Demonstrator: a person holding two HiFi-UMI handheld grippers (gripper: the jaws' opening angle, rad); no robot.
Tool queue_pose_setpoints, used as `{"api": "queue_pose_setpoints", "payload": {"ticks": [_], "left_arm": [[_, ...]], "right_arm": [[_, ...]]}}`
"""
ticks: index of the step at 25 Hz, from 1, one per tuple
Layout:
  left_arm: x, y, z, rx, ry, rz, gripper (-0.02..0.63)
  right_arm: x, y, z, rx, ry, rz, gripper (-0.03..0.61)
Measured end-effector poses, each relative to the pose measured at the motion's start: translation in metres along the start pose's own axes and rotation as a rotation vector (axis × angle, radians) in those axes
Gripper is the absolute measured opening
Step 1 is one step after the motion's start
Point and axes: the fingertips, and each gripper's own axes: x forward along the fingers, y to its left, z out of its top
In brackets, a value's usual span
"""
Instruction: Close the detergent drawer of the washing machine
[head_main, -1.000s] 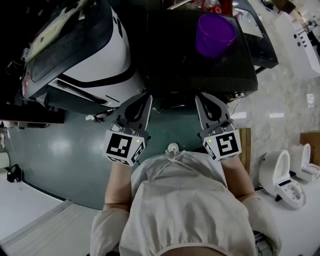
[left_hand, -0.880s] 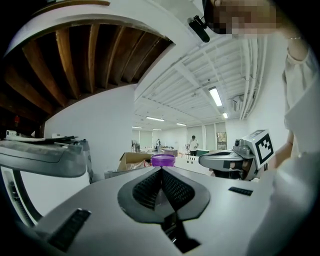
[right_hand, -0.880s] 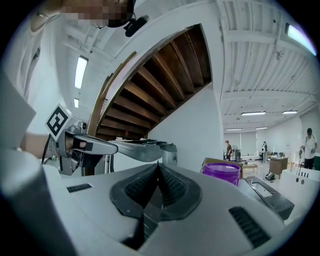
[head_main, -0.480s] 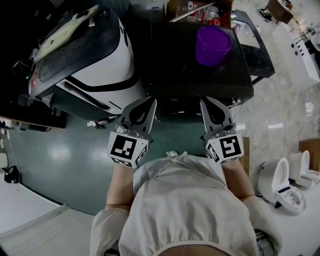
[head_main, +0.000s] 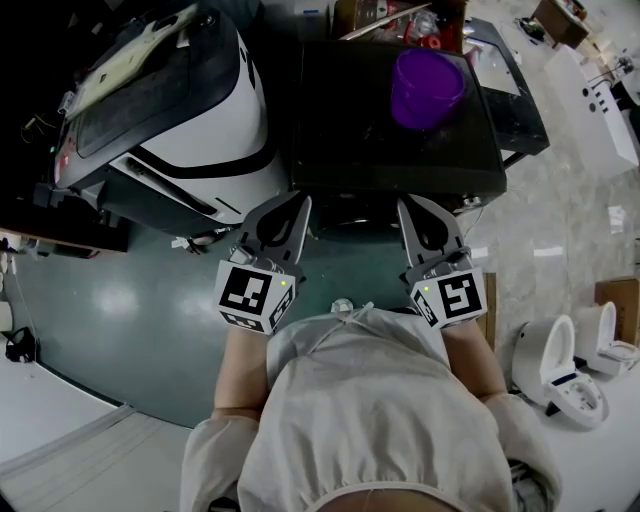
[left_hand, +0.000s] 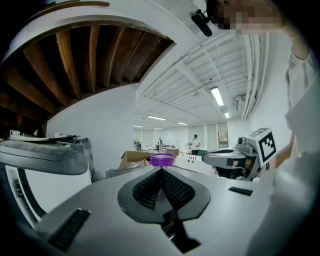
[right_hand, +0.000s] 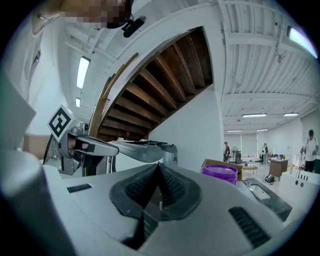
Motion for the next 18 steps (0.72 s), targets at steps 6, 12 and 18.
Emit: {"api": "queue_pose_setpoints", "payload": {"ticks": [6,12,18], "left_arm": [[0.001,0.001,-0.006,-0.006,0.02,-0.001,0.018],[0.004,-0.006,-0.013,-0.014,0.036,-0.023,0.018],[0.004,-0.006,-0.015,-0.023,0.036,-0.027,0.018]], "right_arm": [[0.001,0.001,-0.004,-0.003,0.013,-0.003,0.0],[0.002,0.005,-0.002,0.016,-0.003,0.018,0.0],[0.003,0.006,-0.007,0.004,0.017,0.01,0.0]]}}
